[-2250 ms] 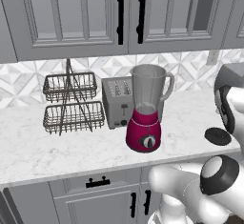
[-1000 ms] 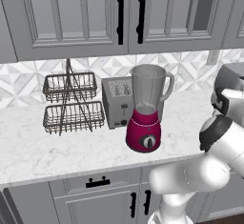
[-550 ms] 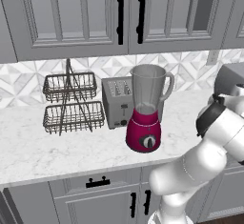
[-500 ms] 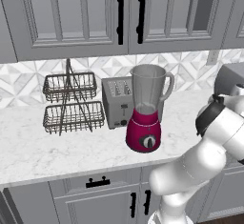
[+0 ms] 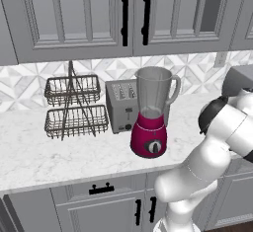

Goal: Close the lid blender by securely placing the lid on top.

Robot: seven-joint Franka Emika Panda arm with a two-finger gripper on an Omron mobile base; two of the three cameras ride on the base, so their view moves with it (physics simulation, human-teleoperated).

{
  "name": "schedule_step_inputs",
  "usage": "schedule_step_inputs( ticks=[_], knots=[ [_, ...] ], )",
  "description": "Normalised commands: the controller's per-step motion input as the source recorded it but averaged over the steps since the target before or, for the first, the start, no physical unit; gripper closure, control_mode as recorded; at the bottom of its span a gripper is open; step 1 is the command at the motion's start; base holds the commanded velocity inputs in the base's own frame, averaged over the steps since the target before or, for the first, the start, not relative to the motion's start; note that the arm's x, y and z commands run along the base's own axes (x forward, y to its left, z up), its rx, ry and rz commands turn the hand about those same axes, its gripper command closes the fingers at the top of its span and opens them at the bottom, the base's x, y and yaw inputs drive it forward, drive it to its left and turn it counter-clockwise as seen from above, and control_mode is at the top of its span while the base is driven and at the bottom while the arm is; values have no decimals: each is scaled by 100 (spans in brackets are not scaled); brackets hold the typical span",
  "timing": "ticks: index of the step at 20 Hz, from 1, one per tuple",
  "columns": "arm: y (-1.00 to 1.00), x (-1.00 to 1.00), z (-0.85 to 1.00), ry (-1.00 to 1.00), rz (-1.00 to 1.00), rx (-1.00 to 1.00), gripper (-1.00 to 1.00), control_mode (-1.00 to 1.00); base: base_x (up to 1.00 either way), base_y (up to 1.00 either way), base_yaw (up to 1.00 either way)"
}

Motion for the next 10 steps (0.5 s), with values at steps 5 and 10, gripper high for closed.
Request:
schedule_step_inputs(
  ticks=[5, 10],
  knots=[
    [9, 10, -26, 0, 3, 0, -100, -100, 0, 0, 0],
    [1, 24, -13, 0, 1, 0, -100, -100, 0, 0, 0]
  ],
)
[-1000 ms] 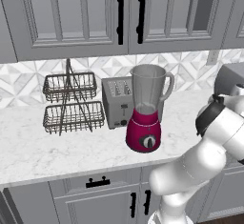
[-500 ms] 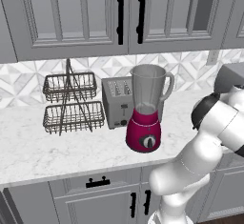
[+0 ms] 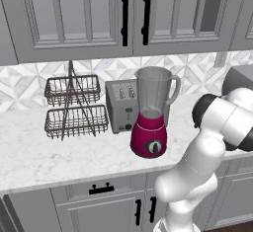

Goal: Close the lid blender by securely placing the lid on top.

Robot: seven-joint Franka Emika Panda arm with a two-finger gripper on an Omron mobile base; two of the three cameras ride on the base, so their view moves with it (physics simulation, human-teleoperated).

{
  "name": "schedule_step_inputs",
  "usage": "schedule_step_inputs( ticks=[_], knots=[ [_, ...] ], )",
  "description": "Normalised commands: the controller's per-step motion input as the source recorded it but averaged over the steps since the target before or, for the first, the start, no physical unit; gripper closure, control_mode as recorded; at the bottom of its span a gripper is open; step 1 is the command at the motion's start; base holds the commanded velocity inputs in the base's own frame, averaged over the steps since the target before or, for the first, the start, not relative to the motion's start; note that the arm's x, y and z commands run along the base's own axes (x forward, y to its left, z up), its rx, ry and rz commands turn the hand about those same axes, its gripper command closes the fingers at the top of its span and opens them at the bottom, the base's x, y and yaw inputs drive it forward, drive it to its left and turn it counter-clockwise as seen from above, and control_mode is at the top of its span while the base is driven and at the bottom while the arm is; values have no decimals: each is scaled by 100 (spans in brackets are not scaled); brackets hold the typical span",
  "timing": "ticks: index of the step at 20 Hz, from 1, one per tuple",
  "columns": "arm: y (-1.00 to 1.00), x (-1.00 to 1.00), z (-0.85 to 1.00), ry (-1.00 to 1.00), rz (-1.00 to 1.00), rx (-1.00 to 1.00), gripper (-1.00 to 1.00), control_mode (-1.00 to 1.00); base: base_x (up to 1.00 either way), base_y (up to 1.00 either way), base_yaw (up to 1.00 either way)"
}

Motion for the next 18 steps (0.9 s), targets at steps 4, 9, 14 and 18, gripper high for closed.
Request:
schedule_step_inputs(
  ticks=[4, 9, 14, 18],
  knots=[
    [0, 18, -8, 0, 0, 0, -100, -100, 0, 0, 0],
    [0, 11, -19, 0, 0, 0, -100, -100, 0, 0, 0],
    [0, 3, -23, 0, 0, 0, 100, -100, 0, 0, 0],
    [0, 4, -10, 0, 0, 0, 100, -100, 0, 0, 0]
  ],
)
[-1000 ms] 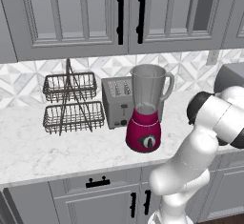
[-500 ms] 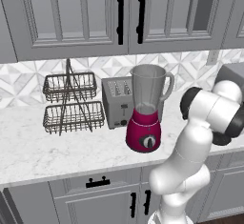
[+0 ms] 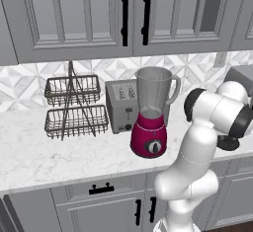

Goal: Close the lid blender by securely placing the lid on top.

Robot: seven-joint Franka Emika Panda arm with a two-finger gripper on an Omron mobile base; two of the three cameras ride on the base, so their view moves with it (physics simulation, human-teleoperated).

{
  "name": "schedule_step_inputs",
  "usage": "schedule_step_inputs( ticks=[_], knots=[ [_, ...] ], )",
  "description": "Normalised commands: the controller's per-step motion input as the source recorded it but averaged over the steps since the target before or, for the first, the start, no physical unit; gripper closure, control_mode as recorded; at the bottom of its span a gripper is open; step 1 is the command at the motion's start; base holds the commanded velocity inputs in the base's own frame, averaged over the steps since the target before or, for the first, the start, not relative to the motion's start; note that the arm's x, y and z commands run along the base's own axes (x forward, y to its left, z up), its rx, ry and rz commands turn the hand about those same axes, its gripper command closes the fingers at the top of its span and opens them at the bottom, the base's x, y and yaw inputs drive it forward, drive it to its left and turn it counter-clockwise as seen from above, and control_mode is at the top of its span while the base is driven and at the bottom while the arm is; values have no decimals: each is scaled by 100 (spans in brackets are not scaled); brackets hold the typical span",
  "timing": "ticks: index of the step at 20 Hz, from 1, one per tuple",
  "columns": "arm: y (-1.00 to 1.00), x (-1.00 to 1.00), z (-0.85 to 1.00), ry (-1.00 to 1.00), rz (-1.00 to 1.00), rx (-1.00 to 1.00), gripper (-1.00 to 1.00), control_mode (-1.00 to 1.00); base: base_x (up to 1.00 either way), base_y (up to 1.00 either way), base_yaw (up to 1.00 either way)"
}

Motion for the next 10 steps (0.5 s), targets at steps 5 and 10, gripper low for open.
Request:
schedule_step_inputs(
  ticks=[5, 10],
  knots=[
    [0, 0, 0, 0, 0, 0, 100, -100, 0, 0, 0],
    [0, -8, 21, -7, 0, 0, 100, -100, 0, 0, 0]
  ],
)
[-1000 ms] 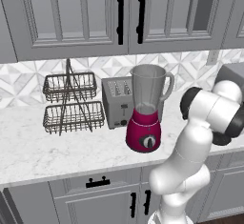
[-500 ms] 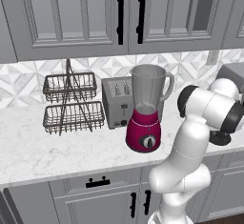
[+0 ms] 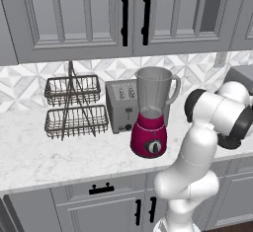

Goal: Close the lid blender by securely placing the lid on top.

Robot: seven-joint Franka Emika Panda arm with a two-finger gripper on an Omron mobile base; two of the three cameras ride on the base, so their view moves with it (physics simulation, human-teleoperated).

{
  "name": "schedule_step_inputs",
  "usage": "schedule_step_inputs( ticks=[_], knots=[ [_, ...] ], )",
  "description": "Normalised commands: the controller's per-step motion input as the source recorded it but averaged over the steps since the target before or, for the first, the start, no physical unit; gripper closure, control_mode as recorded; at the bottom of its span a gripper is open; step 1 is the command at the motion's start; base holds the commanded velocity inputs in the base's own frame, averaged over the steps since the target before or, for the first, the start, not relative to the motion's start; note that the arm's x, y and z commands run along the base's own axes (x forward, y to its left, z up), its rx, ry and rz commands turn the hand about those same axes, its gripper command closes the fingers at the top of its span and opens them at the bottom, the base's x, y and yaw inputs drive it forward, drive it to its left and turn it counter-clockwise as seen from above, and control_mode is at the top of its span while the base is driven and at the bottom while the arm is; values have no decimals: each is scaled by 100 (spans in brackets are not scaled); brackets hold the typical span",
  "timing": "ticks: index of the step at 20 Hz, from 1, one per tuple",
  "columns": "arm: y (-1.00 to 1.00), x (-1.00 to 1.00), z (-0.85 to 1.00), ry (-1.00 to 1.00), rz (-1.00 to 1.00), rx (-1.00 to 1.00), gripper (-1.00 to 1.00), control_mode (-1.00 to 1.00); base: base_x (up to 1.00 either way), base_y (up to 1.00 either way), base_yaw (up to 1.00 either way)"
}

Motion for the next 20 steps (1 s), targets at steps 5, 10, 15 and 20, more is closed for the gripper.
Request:
schedule_step_inputs(
  ticks=[5, 10, 15, 20],
  knots=[
    [4, -8, 68, -14, 0, 0, 100, -100, 0, 0, 0],
    [13, 0, 98, -9, 0, 0, 100, -100, 0, 0, 0],
    [56, 0, 100, -9, -2, -6, 100, -100, 0, 0, 0],
    [69, 0, 100, -17, 0, -11, 100, -100, 0, 0, 0]
  ],
)
